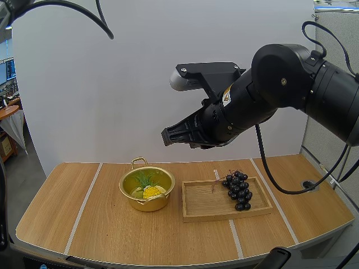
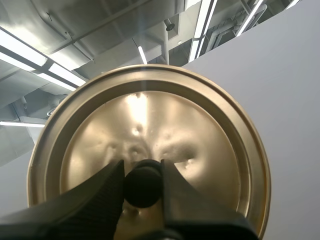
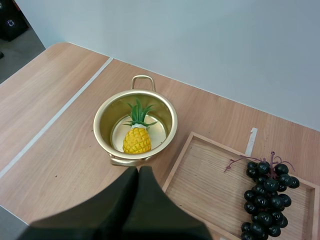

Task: Open the pot, put the pineapple inside, and close it

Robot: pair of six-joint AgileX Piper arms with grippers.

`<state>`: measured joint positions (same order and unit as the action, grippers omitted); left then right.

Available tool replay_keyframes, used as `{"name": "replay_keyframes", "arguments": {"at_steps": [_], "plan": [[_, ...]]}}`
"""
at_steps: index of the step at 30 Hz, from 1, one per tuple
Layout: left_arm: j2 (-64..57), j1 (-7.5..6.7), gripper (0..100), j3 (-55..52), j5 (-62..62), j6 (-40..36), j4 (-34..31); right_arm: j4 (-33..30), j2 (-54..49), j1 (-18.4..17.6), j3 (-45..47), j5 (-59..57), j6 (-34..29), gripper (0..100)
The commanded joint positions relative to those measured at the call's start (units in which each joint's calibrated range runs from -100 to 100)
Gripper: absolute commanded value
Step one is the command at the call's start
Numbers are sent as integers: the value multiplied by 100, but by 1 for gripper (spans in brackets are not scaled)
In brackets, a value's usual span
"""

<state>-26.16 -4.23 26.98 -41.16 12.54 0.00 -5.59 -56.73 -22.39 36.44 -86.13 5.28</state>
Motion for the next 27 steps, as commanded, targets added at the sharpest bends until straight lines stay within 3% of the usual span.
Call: {"name": "replay_keyframes", "arguments": {"at_steps": [1, 13, 20, 27], "plan": [[-47, -18, 0, 50, 128, -63, 0, -24, -57, 5, 23, 23, 13, 0], [197, -18, 0, 38, -5884, -54, 0, -24, -57, 5, 23, 23, 13, 0], [791, -18, 0, -154, -5884, 243, 145, -24, -57, 5, 23, 23, 13, 0], [845, -18, 0, -1660, -5884, 967, 767, -24, -57, 5, 23, 23, 13, 0]]}}
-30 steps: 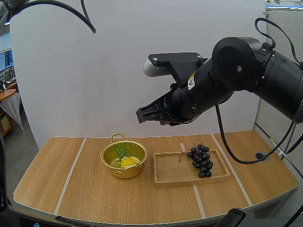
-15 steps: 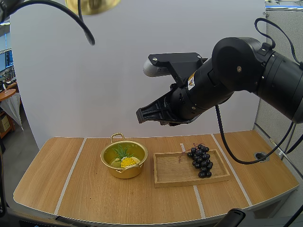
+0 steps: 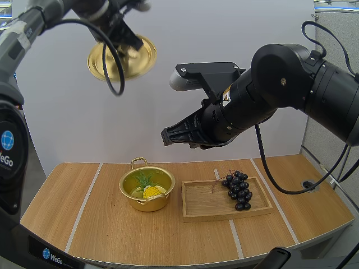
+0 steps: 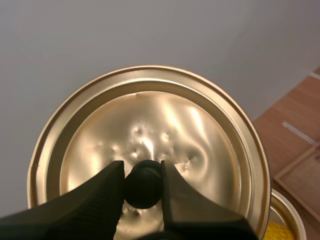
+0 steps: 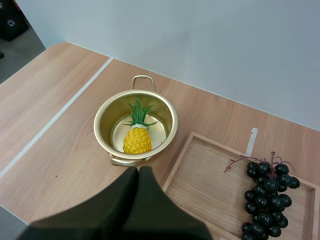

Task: Open the pot, put the pineapple inside, and close it

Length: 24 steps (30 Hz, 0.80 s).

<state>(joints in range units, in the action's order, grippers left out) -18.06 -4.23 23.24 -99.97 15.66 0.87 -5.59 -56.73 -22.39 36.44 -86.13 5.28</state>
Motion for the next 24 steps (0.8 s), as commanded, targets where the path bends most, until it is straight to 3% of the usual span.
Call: {"name": "replay_keyframes", "arguments": {"at_steps": [1, 8, 12, 24], "plan": [[36, -18, 0, -1636, -3, 768, 804, -24, -57, 5, 23, 23, 13, 0], [36, -18, 0, -3490, -3, 1394, 1089, -24, -57, 5, 23, 23, 13, 0], [80, -18, 0, -4280, 701, 1721, 1117, -24, -57, 5, 23, 23, 13, 0], [1178, -18, 0, -4692, 1549, 2073, 1556, -24, -57, 5, 23, 23, 13, 0]]}}
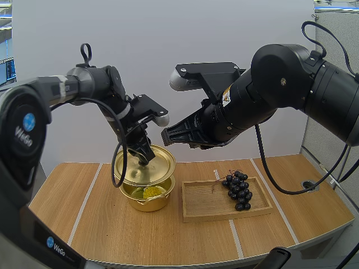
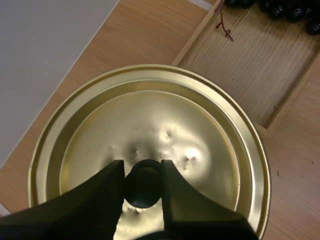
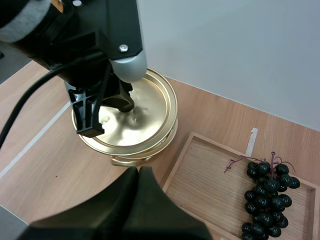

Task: Open the pot, put the pineapple inside, and close it

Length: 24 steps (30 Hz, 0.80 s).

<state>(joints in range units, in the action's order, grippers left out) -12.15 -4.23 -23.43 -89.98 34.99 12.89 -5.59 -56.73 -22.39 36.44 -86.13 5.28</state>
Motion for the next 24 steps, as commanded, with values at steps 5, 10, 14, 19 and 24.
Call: {"name": "replay_keyframes", "arguments": {"at_steps": [5, 10, 14, 19, 24], "plan": [[918, 128, 0, -25, 756, 429, 704, -24, -57, 5, 23, 23, 13, 0], [1184, 368, 0, -25, 673, 804, 1060, -24, -57, 5, 23, 23, 13, 0], [1352, 386, 0, -25, 729, 818, 1039, -24, -57, 5, 23, 23, 13, 0], [1377, 372, 0, -25, 1064, 818, 993, -24, -57, 5, 23, 23, 13, 0], [1390, 372, 0, -25, 1187, 818, 867, -24, -57, 5, 23, 23, 13, 0]]}}
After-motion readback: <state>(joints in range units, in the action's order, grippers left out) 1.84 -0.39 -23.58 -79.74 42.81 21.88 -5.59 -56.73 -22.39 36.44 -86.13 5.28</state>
